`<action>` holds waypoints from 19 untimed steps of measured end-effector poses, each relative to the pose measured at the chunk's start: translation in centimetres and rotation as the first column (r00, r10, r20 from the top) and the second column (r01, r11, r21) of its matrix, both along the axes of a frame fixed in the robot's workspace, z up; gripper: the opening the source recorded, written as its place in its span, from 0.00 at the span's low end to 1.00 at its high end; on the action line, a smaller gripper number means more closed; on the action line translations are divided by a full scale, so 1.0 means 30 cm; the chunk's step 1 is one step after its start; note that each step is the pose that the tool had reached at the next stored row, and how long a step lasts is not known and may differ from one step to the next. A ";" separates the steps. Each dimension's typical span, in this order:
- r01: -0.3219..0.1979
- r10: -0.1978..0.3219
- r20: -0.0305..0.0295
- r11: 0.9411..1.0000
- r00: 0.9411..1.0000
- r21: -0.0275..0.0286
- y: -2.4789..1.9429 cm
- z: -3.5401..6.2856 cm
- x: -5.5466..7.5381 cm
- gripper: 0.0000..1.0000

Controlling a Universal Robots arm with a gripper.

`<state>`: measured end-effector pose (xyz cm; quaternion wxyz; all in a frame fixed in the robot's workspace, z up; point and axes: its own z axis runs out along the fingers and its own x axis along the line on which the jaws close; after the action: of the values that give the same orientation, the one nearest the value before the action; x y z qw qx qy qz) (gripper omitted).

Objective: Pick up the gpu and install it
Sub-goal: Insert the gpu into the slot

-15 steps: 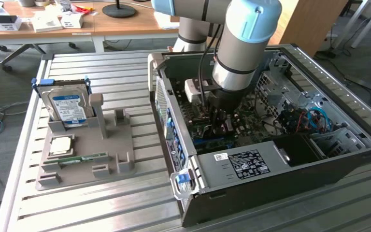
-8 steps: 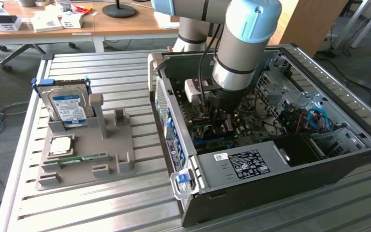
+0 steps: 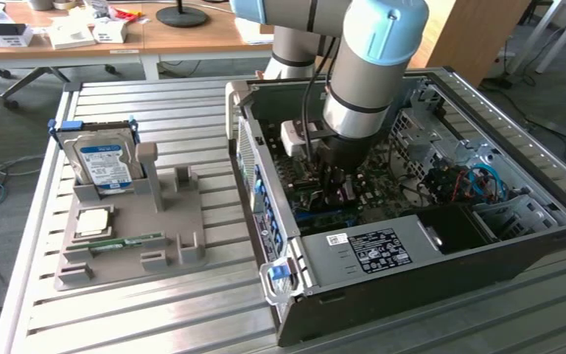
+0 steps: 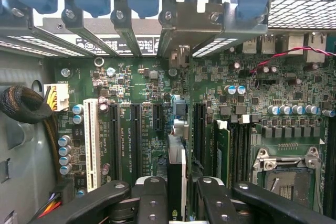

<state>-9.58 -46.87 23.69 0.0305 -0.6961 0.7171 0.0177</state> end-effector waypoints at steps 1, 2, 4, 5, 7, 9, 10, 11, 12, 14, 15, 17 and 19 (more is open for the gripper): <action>0.000 0.000 0.000 1.000 1.000 0.000 0.000 0.000 -0.001 0.26; 0.000 0.000 0.000 1.000 1.000 0.000 0.000 0.000 -0.001 0.26; 0.000 0.000 0.001 1.000 1.000 0.000 0.000 -0.001 -0.002 0.26; 0.000 0.000 0.001 1.000 1.000 0.000 0.000 -0.001 -0.003 0.26; 0.000 0.000 0.003 1.000 1.000 0.000 0.000 -0.001 -0.005 0.26; 0.000 0.000 0.005 1.000 1.000 0.000 0.000 -0.001 -0.007 0.26; 0.000 0.000 0.005 1.000 1.000 0.000 0.000 -0.001 -0.007 0.26; 0.000 0.000 0.005 1.000 1.000 0.000 0.000 0.000 -0.007 0.26; 0.000 0.000 0.005 1.000 1.000 0.000 0.000 0.001 -0.007 0.26; 0.000 0.000 0.004 1.000 1.000 0.000 0.000 0.005 -0.008 0.26; 0.000 0.000 0.005 1.000 1.000 0.000 0.000 0.006 -0.008 0.26; 0.000 0.000 0.005 1.000 1.000 0.000 0.000 0.007 -0.008 0.26; 0.000 0.000 0.005 1.000 1.000 0.000 0.000 0.007 -0.008 0.26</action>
<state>-9.80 -46.86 23.89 0.0323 -0.6961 0.7171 0.0162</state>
